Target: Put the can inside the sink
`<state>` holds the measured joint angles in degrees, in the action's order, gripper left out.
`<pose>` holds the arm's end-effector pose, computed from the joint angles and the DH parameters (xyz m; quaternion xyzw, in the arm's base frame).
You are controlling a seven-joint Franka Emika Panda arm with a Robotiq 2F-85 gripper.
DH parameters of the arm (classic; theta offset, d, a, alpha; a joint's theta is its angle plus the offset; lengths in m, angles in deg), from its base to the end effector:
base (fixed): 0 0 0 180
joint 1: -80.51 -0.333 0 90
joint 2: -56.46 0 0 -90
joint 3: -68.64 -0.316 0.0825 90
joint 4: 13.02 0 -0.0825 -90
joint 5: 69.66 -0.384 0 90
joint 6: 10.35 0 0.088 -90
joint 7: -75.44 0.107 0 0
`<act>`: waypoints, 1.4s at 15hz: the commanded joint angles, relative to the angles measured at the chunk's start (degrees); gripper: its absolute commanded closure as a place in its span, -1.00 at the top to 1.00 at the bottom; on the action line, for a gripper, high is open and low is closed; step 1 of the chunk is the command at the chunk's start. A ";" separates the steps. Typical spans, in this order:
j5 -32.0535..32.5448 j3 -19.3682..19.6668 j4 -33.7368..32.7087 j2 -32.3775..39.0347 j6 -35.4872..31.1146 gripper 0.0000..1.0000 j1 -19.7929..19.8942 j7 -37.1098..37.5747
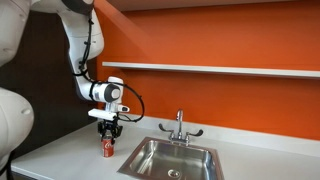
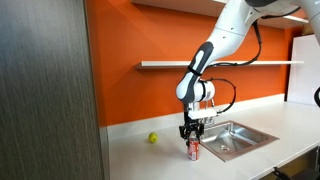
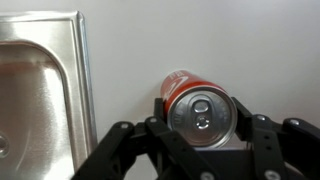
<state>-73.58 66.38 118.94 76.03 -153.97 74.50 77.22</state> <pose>0.5063 0.0738 0.1869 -0.9969 -0.0269 0.0709 0.0189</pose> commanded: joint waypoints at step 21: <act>-0.79 6.67 8.09 -15.96 -0.30 -0.23 6.73 9.99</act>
<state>-74.48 72.12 124.59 62.77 -153.88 79.02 85.47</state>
